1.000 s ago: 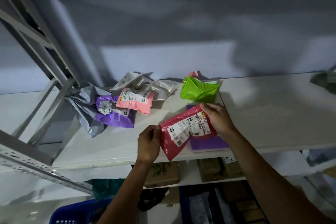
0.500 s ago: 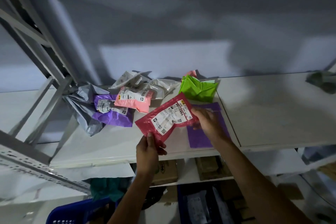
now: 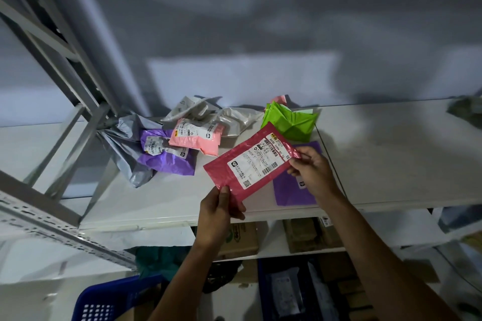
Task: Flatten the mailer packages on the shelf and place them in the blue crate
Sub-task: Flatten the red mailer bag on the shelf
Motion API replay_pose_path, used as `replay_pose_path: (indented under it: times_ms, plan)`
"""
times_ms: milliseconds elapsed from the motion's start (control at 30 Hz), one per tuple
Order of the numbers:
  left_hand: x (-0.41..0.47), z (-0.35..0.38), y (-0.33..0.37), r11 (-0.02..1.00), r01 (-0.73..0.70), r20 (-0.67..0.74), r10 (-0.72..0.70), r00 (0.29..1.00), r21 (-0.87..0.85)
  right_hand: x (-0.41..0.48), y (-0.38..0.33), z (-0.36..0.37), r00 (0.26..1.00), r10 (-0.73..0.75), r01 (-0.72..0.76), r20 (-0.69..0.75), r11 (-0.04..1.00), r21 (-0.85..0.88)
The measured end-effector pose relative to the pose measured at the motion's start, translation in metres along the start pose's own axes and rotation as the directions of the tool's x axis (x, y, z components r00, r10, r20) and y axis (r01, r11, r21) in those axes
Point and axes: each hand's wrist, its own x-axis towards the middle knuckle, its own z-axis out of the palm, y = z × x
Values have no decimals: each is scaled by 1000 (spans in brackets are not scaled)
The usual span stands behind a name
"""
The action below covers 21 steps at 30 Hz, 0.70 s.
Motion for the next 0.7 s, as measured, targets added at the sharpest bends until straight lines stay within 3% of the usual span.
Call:
replay_pose_path:
  times_ms: [167,367,533,600,700]
  plan:
    - [-4,-13,0,993,116,76,-119,990,35,2,-6,1,998,-50,50,-24,999,5]
    - [3,-42,-15,970,239,24,-240,971,36,3,-16,10,994,-41,45,97,999,-31]
    - [6,-24,0,945,327,237,-311,920,-28,-3,-23,32,980,22,-31,199,999,43]
    - [5,-19,5,937,335,274,-299,914,-97,-9,-22,36,946,47,-71,322,995,64]
    - [7,-17,5,955,271,222,-240,945,-124,-25,-15,42,859,133,-106,494,991,-84]
